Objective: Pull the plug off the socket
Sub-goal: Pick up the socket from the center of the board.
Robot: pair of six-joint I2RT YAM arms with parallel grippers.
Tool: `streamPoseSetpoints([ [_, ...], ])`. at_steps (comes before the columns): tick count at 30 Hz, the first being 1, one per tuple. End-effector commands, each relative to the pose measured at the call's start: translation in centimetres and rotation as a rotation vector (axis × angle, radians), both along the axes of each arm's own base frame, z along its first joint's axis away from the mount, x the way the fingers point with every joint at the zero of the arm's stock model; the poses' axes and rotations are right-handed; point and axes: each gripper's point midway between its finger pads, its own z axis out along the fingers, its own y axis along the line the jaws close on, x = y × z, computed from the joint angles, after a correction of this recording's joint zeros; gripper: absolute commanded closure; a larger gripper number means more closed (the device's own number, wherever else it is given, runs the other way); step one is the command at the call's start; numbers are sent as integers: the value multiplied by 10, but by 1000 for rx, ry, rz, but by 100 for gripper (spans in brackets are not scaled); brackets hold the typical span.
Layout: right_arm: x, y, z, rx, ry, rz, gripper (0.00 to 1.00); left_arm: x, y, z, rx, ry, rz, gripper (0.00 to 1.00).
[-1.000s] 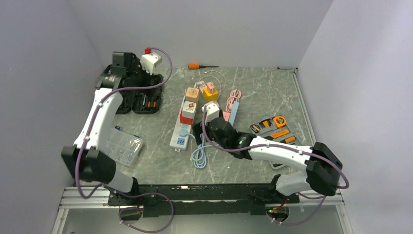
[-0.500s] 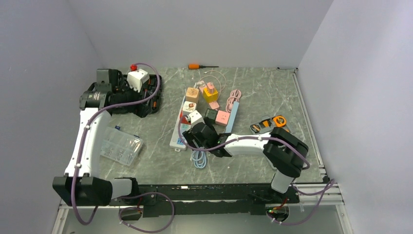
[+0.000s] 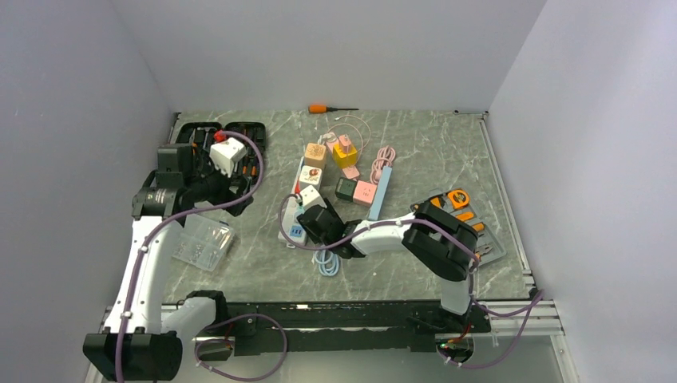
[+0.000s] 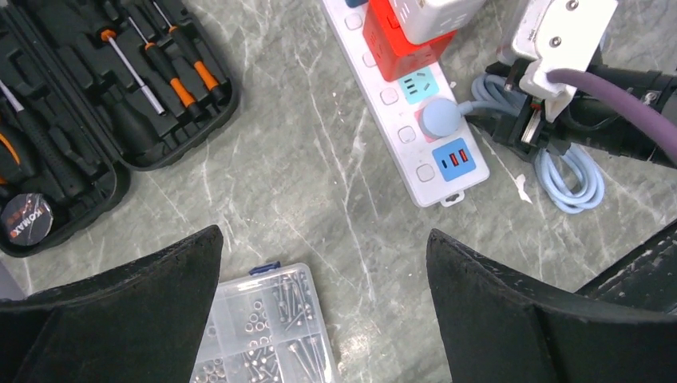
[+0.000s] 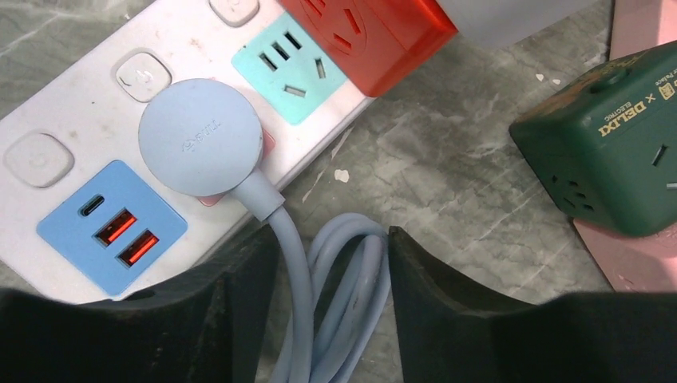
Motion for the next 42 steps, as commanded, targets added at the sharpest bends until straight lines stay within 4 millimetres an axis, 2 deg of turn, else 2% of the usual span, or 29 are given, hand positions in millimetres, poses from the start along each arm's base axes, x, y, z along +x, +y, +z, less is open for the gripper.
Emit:
streamPoseSetpoints([
  [1,-6,14,2,30,-13,6,49,0,-13,-3,-13,-112,-91,1],
  [3,-13,13,-1,38,7,11,61,-6,-18,-20,2,-107,-118,1],
  [6,-25,9,1,78,46,15,79,-22,-30,-57,66,-90,-189,1],
  [9,-39,3,5,112,82,22,91,-39,-39,-85,113,-99,-271,1],
  [11,-47,-3,8,134,105,29,96,-52,-44,-95,143,-118,-352,1],
  [13,-56,-5,14,161,129,50,100,-62,-50,-96,174,-189,-431,1],
  [18,-68,-3,38,229,156,98,100,-81,-66,-89,231,-417,-613,1],
  [25,-69,23,108,365,115,184,100,-101,-94,-101,324,-640,-865,1],
  [30,-67,34,144,431,78,218,100,-108,-98,-117,412,-742,-984,1],
  [35,-68,40,160,473,74,237,100,-103,-104,-112,445,-911,-989,1],
  [39,-68,41,166,502,80,238,100,-103,-106,-121,461,-941,-1011,1],
  [42,-67,40,171,540,94,236,100,-97,-109,-117,437,-960,-972,1],
])
